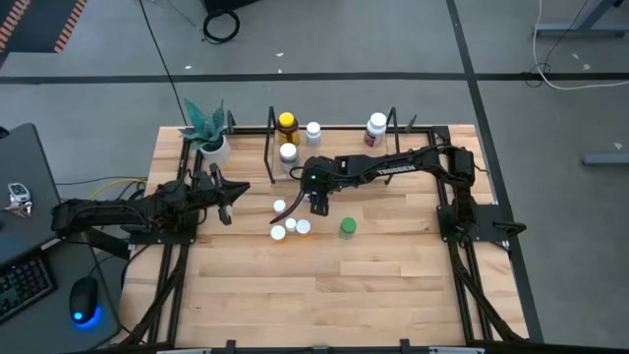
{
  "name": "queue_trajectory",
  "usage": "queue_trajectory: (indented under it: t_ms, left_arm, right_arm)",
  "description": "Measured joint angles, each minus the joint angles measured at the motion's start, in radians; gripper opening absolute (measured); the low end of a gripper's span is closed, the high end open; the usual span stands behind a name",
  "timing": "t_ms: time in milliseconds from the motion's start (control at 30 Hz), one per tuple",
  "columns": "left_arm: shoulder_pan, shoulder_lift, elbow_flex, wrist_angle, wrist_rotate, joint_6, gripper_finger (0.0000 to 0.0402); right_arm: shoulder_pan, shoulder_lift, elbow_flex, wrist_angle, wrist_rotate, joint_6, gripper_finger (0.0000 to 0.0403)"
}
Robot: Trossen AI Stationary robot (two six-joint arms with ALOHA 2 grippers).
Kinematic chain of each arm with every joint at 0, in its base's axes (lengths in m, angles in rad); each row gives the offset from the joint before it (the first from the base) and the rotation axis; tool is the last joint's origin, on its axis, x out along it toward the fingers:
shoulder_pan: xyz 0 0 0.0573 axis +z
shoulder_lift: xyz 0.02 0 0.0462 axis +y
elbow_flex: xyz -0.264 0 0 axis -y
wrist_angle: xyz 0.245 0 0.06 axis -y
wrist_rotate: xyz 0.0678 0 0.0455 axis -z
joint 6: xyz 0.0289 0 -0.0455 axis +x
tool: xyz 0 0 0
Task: Pick and place medicine bottles onto shelf by color
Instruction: Put the white blue medicine bottle on the shelf
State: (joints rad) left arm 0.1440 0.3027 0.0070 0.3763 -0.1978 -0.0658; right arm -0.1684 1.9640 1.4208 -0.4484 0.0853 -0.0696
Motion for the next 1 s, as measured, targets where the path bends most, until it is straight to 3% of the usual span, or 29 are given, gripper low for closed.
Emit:
queue_trajectory:
  t_ms: [233,567,1000]
  left_arm:
    - [0.0,0.0,0.0,0.0,0.0,0.0,0.0036]
    - [0.0,0.0,0.0,0.0,0.0,0.0,0.0034]
    - [0.0,0.0,0.0,0.0,0.0,0.0,0.0032]
  right_arm:
    - [0.0,0.0,0.0,0.0,-0.001,0.0,0.0193]
    - [-0.019,-0.082,0.024,-0.014,-0.062,0.005,0.0203]
    - [-0.091,-0.177,0.056,-0.034,-0.068,0.001,0.0202]
